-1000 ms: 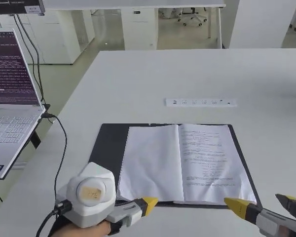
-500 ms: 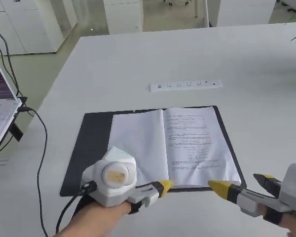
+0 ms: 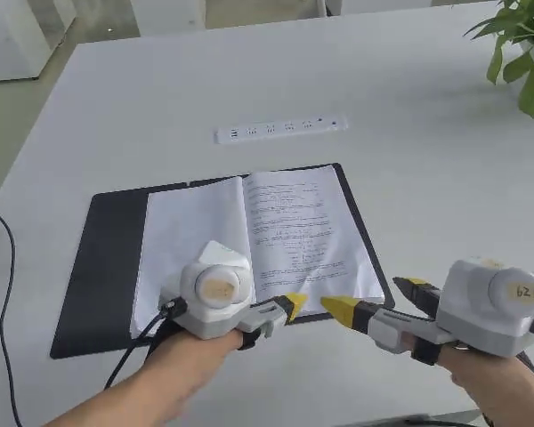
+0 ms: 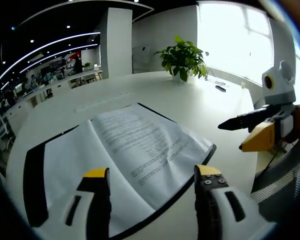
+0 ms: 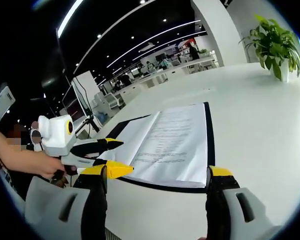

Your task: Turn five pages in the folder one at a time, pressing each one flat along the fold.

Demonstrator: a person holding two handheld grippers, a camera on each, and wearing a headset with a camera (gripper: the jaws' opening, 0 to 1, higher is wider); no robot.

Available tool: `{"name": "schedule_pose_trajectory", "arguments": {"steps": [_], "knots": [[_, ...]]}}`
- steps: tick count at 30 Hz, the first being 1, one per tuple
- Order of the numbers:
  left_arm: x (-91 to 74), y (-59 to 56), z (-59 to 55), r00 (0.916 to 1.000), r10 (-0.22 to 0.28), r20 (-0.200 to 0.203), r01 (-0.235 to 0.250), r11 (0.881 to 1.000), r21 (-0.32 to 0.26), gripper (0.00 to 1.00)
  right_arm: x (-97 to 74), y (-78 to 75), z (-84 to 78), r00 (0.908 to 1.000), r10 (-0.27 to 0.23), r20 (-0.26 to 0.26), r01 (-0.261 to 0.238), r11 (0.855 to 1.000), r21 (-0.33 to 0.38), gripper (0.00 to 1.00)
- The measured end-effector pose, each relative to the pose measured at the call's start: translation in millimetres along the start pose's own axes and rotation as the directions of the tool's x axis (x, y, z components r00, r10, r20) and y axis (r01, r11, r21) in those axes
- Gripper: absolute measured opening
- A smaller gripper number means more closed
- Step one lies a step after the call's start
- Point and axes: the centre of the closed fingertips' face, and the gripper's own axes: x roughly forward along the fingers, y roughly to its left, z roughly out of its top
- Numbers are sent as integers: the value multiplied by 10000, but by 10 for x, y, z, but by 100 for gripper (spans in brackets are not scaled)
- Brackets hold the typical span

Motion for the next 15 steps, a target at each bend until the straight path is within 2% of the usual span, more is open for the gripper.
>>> {"name": "schedule_pose_trajectory", "arguments": {"steps": [4, 9, 15], "knots": [[176, -92, 37, 9997, -139, 182, 139, 9999, -27, 67, 1, -34, 4, 10000, -25, 71, 25, 10000, 56, 81], [359, -217, 47, 9993, -304, 194, 301, 9994, 182, 64, -12, -77, -6, 9999, -41, 124, 40, 10000, 77, 79], [536, -316, -22, 9993, -364, 72, 361, 9986, 385, 57, -44, -186, -55, 9996, -209, 194, 203, 9993, 319, 77]]}}
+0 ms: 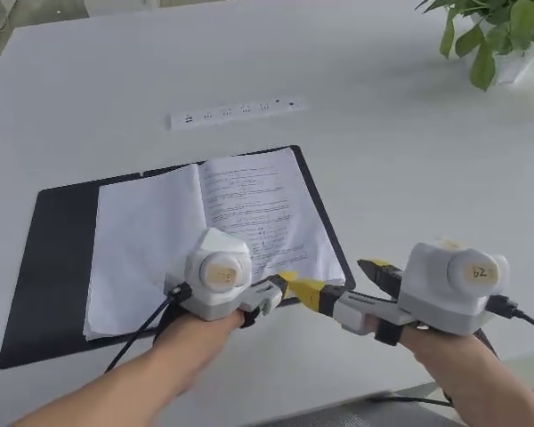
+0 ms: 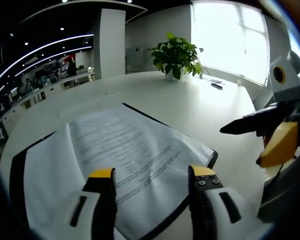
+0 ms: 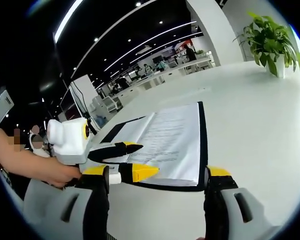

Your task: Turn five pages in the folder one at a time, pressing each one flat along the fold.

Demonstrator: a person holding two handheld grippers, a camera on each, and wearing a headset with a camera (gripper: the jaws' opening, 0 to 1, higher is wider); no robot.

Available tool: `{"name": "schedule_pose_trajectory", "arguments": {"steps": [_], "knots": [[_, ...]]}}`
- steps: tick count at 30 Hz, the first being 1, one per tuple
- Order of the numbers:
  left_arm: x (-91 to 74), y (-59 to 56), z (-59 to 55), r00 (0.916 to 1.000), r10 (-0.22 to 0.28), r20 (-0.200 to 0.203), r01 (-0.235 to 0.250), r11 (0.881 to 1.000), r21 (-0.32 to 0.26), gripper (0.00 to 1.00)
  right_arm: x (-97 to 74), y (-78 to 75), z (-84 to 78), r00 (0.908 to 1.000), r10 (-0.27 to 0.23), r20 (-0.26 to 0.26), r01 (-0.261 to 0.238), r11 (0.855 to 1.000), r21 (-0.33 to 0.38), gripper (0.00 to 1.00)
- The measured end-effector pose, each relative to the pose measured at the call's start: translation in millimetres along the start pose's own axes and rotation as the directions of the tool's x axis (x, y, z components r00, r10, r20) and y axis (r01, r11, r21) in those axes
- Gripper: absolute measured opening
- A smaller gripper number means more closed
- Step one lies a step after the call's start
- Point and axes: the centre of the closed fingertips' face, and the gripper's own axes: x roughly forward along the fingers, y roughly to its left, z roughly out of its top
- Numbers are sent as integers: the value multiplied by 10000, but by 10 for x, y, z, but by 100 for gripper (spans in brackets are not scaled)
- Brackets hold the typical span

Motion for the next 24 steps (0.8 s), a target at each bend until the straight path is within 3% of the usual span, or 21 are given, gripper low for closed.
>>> {"name": "schedule_pose_trajectory", "arguments": {"steps": [4, 8, 16, 24], "knots": [[64, -18, -75, 9996, 174, -221, -168, 9995, 256, 54, -10, -36, -17, 10000, -20, 31, 19, 10000, 85, 74], [76, -3, -84, 9994, 325, -144, -320, 9990, 315, 52, -23, -75, -25, 10000, -31, 79, 30, 9998, 190, 71], [82, -121, -101, 9999, -115, -23, 116, 9979, 631, 35, 3, -135, -51, 10000, -53, 53, 51, 9995, 312, 68], [96, -94, -109, 9999, -37, 148, 29, 9988, 490, 33, 33, -166, -77, 10000, -41, 9, 41, 9991, 417, 66]]}}
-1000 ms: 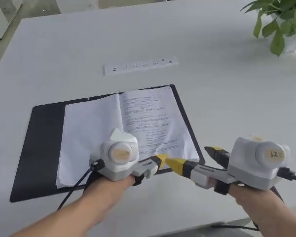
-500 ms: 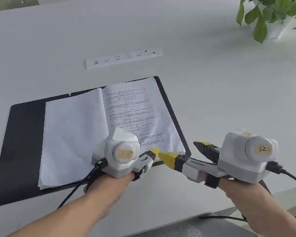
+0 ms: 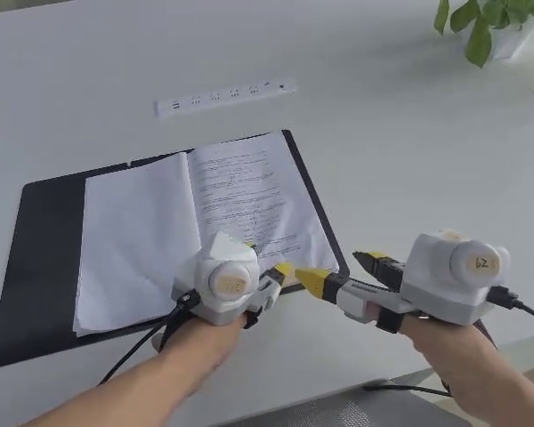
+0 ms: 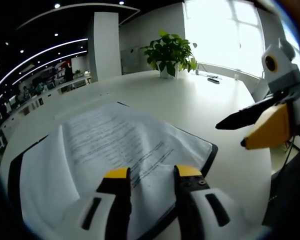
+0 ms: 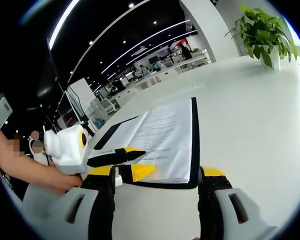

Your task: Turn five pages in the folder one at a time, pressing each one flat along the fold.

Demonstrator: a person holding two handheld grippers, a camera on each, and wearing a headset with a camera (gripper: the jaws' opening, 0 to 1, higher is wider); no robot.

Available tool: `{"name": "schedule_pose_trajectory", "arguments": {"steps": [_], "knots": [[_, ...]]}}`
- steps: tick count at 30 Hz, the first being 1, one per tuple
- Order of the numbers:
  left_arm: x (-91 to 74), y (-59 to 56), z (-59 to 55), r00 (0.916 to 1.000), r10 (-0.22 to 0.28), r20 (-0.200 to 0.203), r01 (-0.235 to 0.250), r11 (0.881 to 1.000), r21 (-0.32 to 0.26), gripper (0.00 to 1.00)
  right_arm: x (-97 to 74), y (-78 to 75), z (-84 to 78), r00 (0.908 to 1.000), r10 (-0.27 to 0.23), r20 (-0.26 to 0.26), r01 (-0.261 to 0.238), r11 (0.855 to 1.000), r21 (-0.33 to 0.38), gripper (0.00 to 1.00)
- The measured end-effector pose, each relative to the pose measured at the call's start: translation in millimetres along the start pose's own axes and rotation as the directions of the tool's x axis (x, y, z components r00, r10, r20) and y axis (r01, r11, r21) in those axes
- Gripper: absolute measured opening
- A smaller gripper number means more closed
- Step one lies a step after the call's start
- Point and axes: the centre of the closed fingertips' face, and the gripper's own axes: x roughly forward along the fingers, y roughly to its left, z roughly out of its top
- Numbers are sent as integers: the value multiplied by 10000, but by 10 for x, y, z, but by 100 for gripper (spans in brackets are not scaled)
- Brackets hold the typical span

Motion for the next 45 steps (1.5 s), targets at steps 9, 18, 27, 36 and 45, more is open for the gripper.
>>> {"name": "schedule_pose_trajectory", "arguments": {"steps": [9, 18, 27, 36, 45], "knots": [[0, 53, 7, 9994, 325, 150, -327, 9994, 120, 20, 45, -11, -12, 10000, 20, -27, -19, 9999, 102, 65], [6, 155, -7, 9986, 528, 1, -527, 9966, 632, 7, 77, -11, -31, 10000, 21, -77, -20, 9999, 137, 64], [0, 188, -1, 9981, 613, 25, -613, 9976, 321, 3, 139, -22, 7, 10000, 16, -44, -16, 10000, 41, 59], [3, 188, 6, 9985, 555, 17, -555, 9981, 266, 3, 207, -53, 33, 10000, 15, -60, -15, 10000, 89, 51], [8, 180, 13, 9983, 581, 58, -582, 9982, 171, 3, 268, -126, 31, 9997, -5, -230, 6, 10000, 32, 44]]}}
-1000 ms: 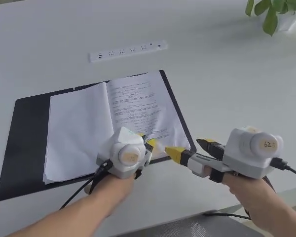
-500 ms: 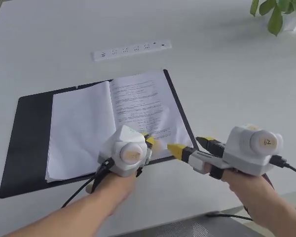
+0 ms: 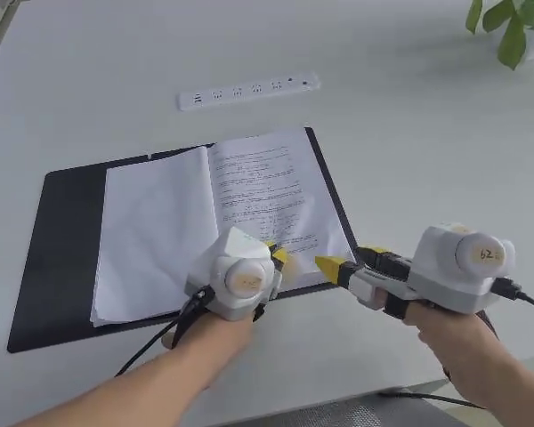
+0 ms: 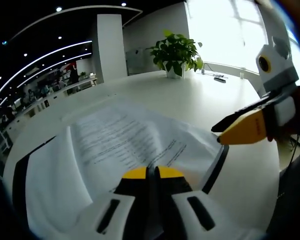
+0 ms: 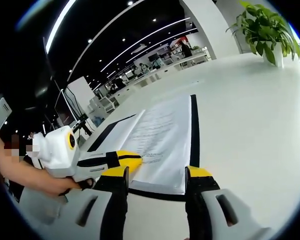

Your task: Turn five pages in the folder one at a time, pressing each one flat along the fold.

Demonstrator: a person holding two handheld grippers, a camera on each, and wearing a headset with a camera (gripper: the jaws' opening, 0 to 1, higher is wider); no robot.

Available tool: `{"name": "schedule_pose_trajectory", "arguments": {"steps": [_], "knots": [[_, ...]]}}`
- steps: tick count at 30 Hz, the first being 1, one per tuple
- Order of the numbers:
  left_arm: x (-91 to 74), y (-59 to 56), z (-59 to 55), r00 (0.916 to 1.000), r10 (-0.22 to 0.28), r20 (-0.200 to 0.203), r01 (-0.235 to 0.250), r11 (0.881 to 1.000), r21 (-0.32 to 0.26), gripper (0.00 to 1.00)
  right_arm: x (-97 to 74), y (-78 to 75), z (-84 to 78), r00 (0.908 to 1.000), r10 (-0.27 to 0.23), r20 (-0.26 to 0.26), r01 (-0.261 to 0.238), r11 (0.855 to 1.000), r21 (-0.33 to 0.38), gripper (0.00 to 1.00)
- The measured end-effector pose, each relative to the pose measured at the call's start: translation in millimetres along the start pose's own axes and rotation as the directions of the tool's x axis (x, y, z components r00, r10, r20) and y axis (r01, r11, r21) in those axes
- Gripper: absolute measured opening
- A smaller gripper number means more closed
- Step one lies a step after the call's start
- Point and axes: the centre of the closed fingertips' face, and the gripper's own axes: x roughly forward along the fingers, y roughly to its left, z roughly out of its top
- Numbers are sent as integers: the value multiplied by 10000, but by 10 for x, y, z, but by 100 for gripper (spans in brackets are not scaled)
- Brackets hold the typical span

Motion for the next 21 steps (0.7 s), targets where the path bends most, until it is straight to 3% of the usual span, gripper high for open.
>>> {"name": "schedule_pose_trajectory", "arguments": {"steps": [15, 21], "knots": [[0, -4, 8, 10000, 28, 22, -28, 9999, -120, 4, 63, -28, -21, 9998, 138, -163, -132, 9991, 403, 38], [-2, -2, 7, 10000, 42, 40, -42, 9999, -141, 4, 70, -40, -35, 9997, 140, -181, -131, 9987, 491, 31]]}}
